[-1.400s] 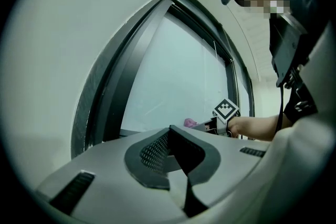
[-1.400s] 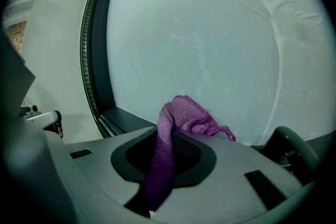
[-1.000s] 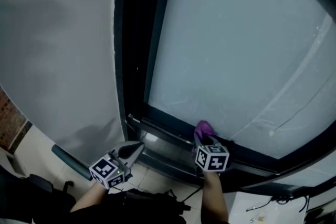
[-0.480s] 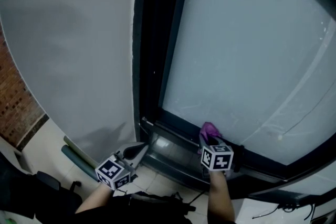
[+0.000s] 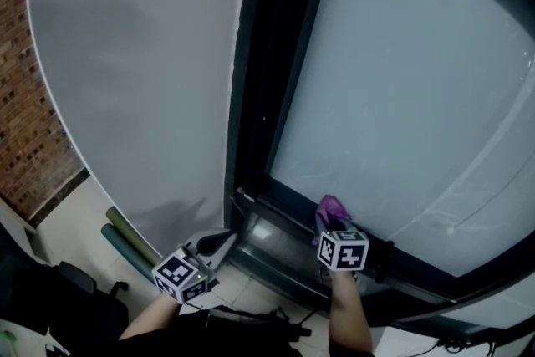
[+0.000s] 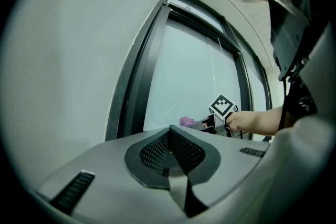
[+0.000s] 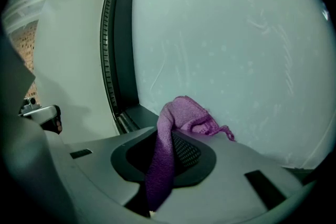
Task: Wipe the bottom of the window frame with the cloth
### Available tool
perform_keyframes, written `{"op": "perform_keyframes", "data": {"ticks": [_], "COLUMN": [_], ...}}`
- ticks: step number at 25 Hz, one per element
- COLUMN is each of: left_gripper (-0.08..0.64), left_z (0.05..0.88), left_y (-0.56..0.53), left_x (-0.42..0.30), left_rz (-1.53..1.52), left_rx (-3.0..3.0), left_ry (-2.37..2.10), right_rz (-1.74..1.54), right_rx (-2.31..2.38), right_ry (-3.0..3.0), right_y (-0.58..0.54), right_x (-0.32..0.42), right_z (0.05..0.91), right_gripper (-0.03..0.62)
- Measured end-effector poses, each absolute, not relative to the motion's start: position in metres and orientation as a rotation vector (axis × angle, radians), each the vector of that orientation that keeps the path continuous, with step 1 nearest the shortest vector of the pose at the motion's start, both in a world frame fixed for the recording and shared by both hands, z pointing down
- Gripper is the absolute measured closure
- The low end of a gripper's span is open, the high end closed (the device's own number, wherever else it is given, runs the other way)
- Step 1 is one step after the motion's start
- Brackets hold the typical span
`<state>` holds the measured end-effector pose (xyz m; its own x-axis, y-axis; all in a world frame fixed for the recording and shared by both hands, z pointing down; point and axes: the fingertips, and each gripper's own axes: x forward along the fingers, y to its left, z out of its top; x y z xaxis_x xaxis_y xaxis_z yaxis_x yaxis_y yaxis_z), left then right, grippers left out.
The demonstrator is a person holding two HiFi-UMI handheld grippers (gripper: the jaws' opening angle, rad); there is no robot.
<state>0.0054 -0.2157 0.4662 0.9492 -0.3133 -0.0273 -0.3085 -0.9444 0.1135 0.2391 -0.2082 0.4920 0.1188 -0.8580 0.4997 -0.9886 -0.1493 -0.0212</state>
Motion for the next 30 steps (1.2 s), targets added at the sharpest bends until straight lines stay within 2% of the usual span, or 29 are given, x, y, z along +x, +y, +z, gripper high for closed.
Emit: {"op": "perform_keyframes", "data": {"ticks": [30], "left_gripper": [0.558], "left_z": [0.47], "left_y": [-0.232], "left_x": [-0.038], "left_rz": [-0.126], "left_rx": [2.941], "left_ry": [-0.721], "right_rz": [0.574], "right_rx": [1.84], "right_ry": [-1.959], "right_y": [-0.281], "right_x": [0.186], "right_z": [0.492], "right_gripper": [0.517]}}
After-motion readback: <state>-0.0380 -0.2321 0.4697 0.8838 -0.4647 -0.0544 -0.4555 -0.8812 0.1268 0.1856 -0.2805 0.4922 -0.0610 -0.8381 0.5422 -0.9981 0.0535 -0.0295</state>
